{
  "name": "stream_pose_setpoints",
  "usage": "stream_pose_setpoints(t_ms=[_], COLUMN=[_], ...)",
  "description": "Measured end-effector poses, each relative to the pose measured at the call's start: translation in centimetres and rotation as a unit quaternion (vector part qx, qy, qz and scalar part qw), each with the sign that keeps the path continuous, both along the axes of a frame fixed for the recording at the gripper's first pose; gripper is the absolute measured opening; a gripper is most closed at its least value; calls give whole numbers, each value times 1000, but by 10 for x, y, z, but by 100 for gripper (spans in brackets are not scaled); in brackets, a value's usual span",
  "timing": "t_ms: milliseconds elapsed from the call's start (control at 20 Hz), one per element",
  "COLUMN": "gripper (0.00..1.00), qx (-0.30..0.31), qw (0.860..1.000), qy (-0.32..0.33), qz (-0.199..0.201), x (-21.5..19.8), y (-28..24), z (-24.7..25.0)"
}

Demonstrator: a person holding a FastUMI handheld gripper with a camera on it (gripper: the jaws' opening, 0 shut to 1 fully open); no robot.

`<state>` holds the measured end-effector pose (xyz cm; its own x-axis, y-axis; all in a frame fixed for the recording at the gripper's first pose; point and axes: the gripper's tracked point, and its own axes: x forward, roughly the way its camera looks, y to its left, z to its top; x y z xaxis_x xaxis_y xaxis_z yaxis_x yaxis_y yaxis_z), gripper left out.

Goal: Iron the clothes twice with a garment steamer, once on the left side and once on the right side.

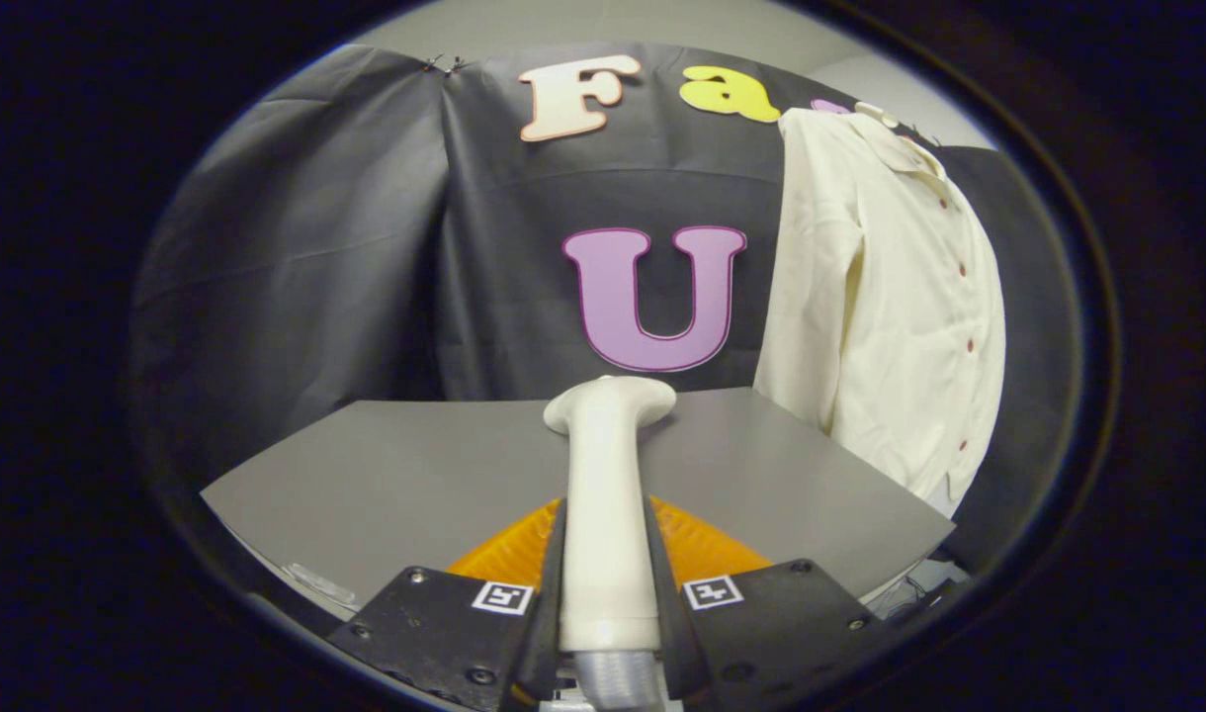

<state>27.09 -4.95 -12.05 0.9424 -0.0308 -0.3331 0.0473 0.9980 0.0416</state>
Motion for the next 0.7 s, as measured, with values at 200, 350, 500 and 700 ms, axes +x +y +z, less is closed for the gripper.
stream_pose_setpoints(t_ms=[200, 350, 500, 700], gripper=[39, 38, 38, 38], qx=[22, 35, 42, 61], qw=[1000, 999, 998, 995], qy=[-10, -28, -47, -79], qz=[0, 0, 0, 6], x=[-3, -4, -3, -15], y=[-1, 0, -1, -3], z=[0, 5, 10, 35])
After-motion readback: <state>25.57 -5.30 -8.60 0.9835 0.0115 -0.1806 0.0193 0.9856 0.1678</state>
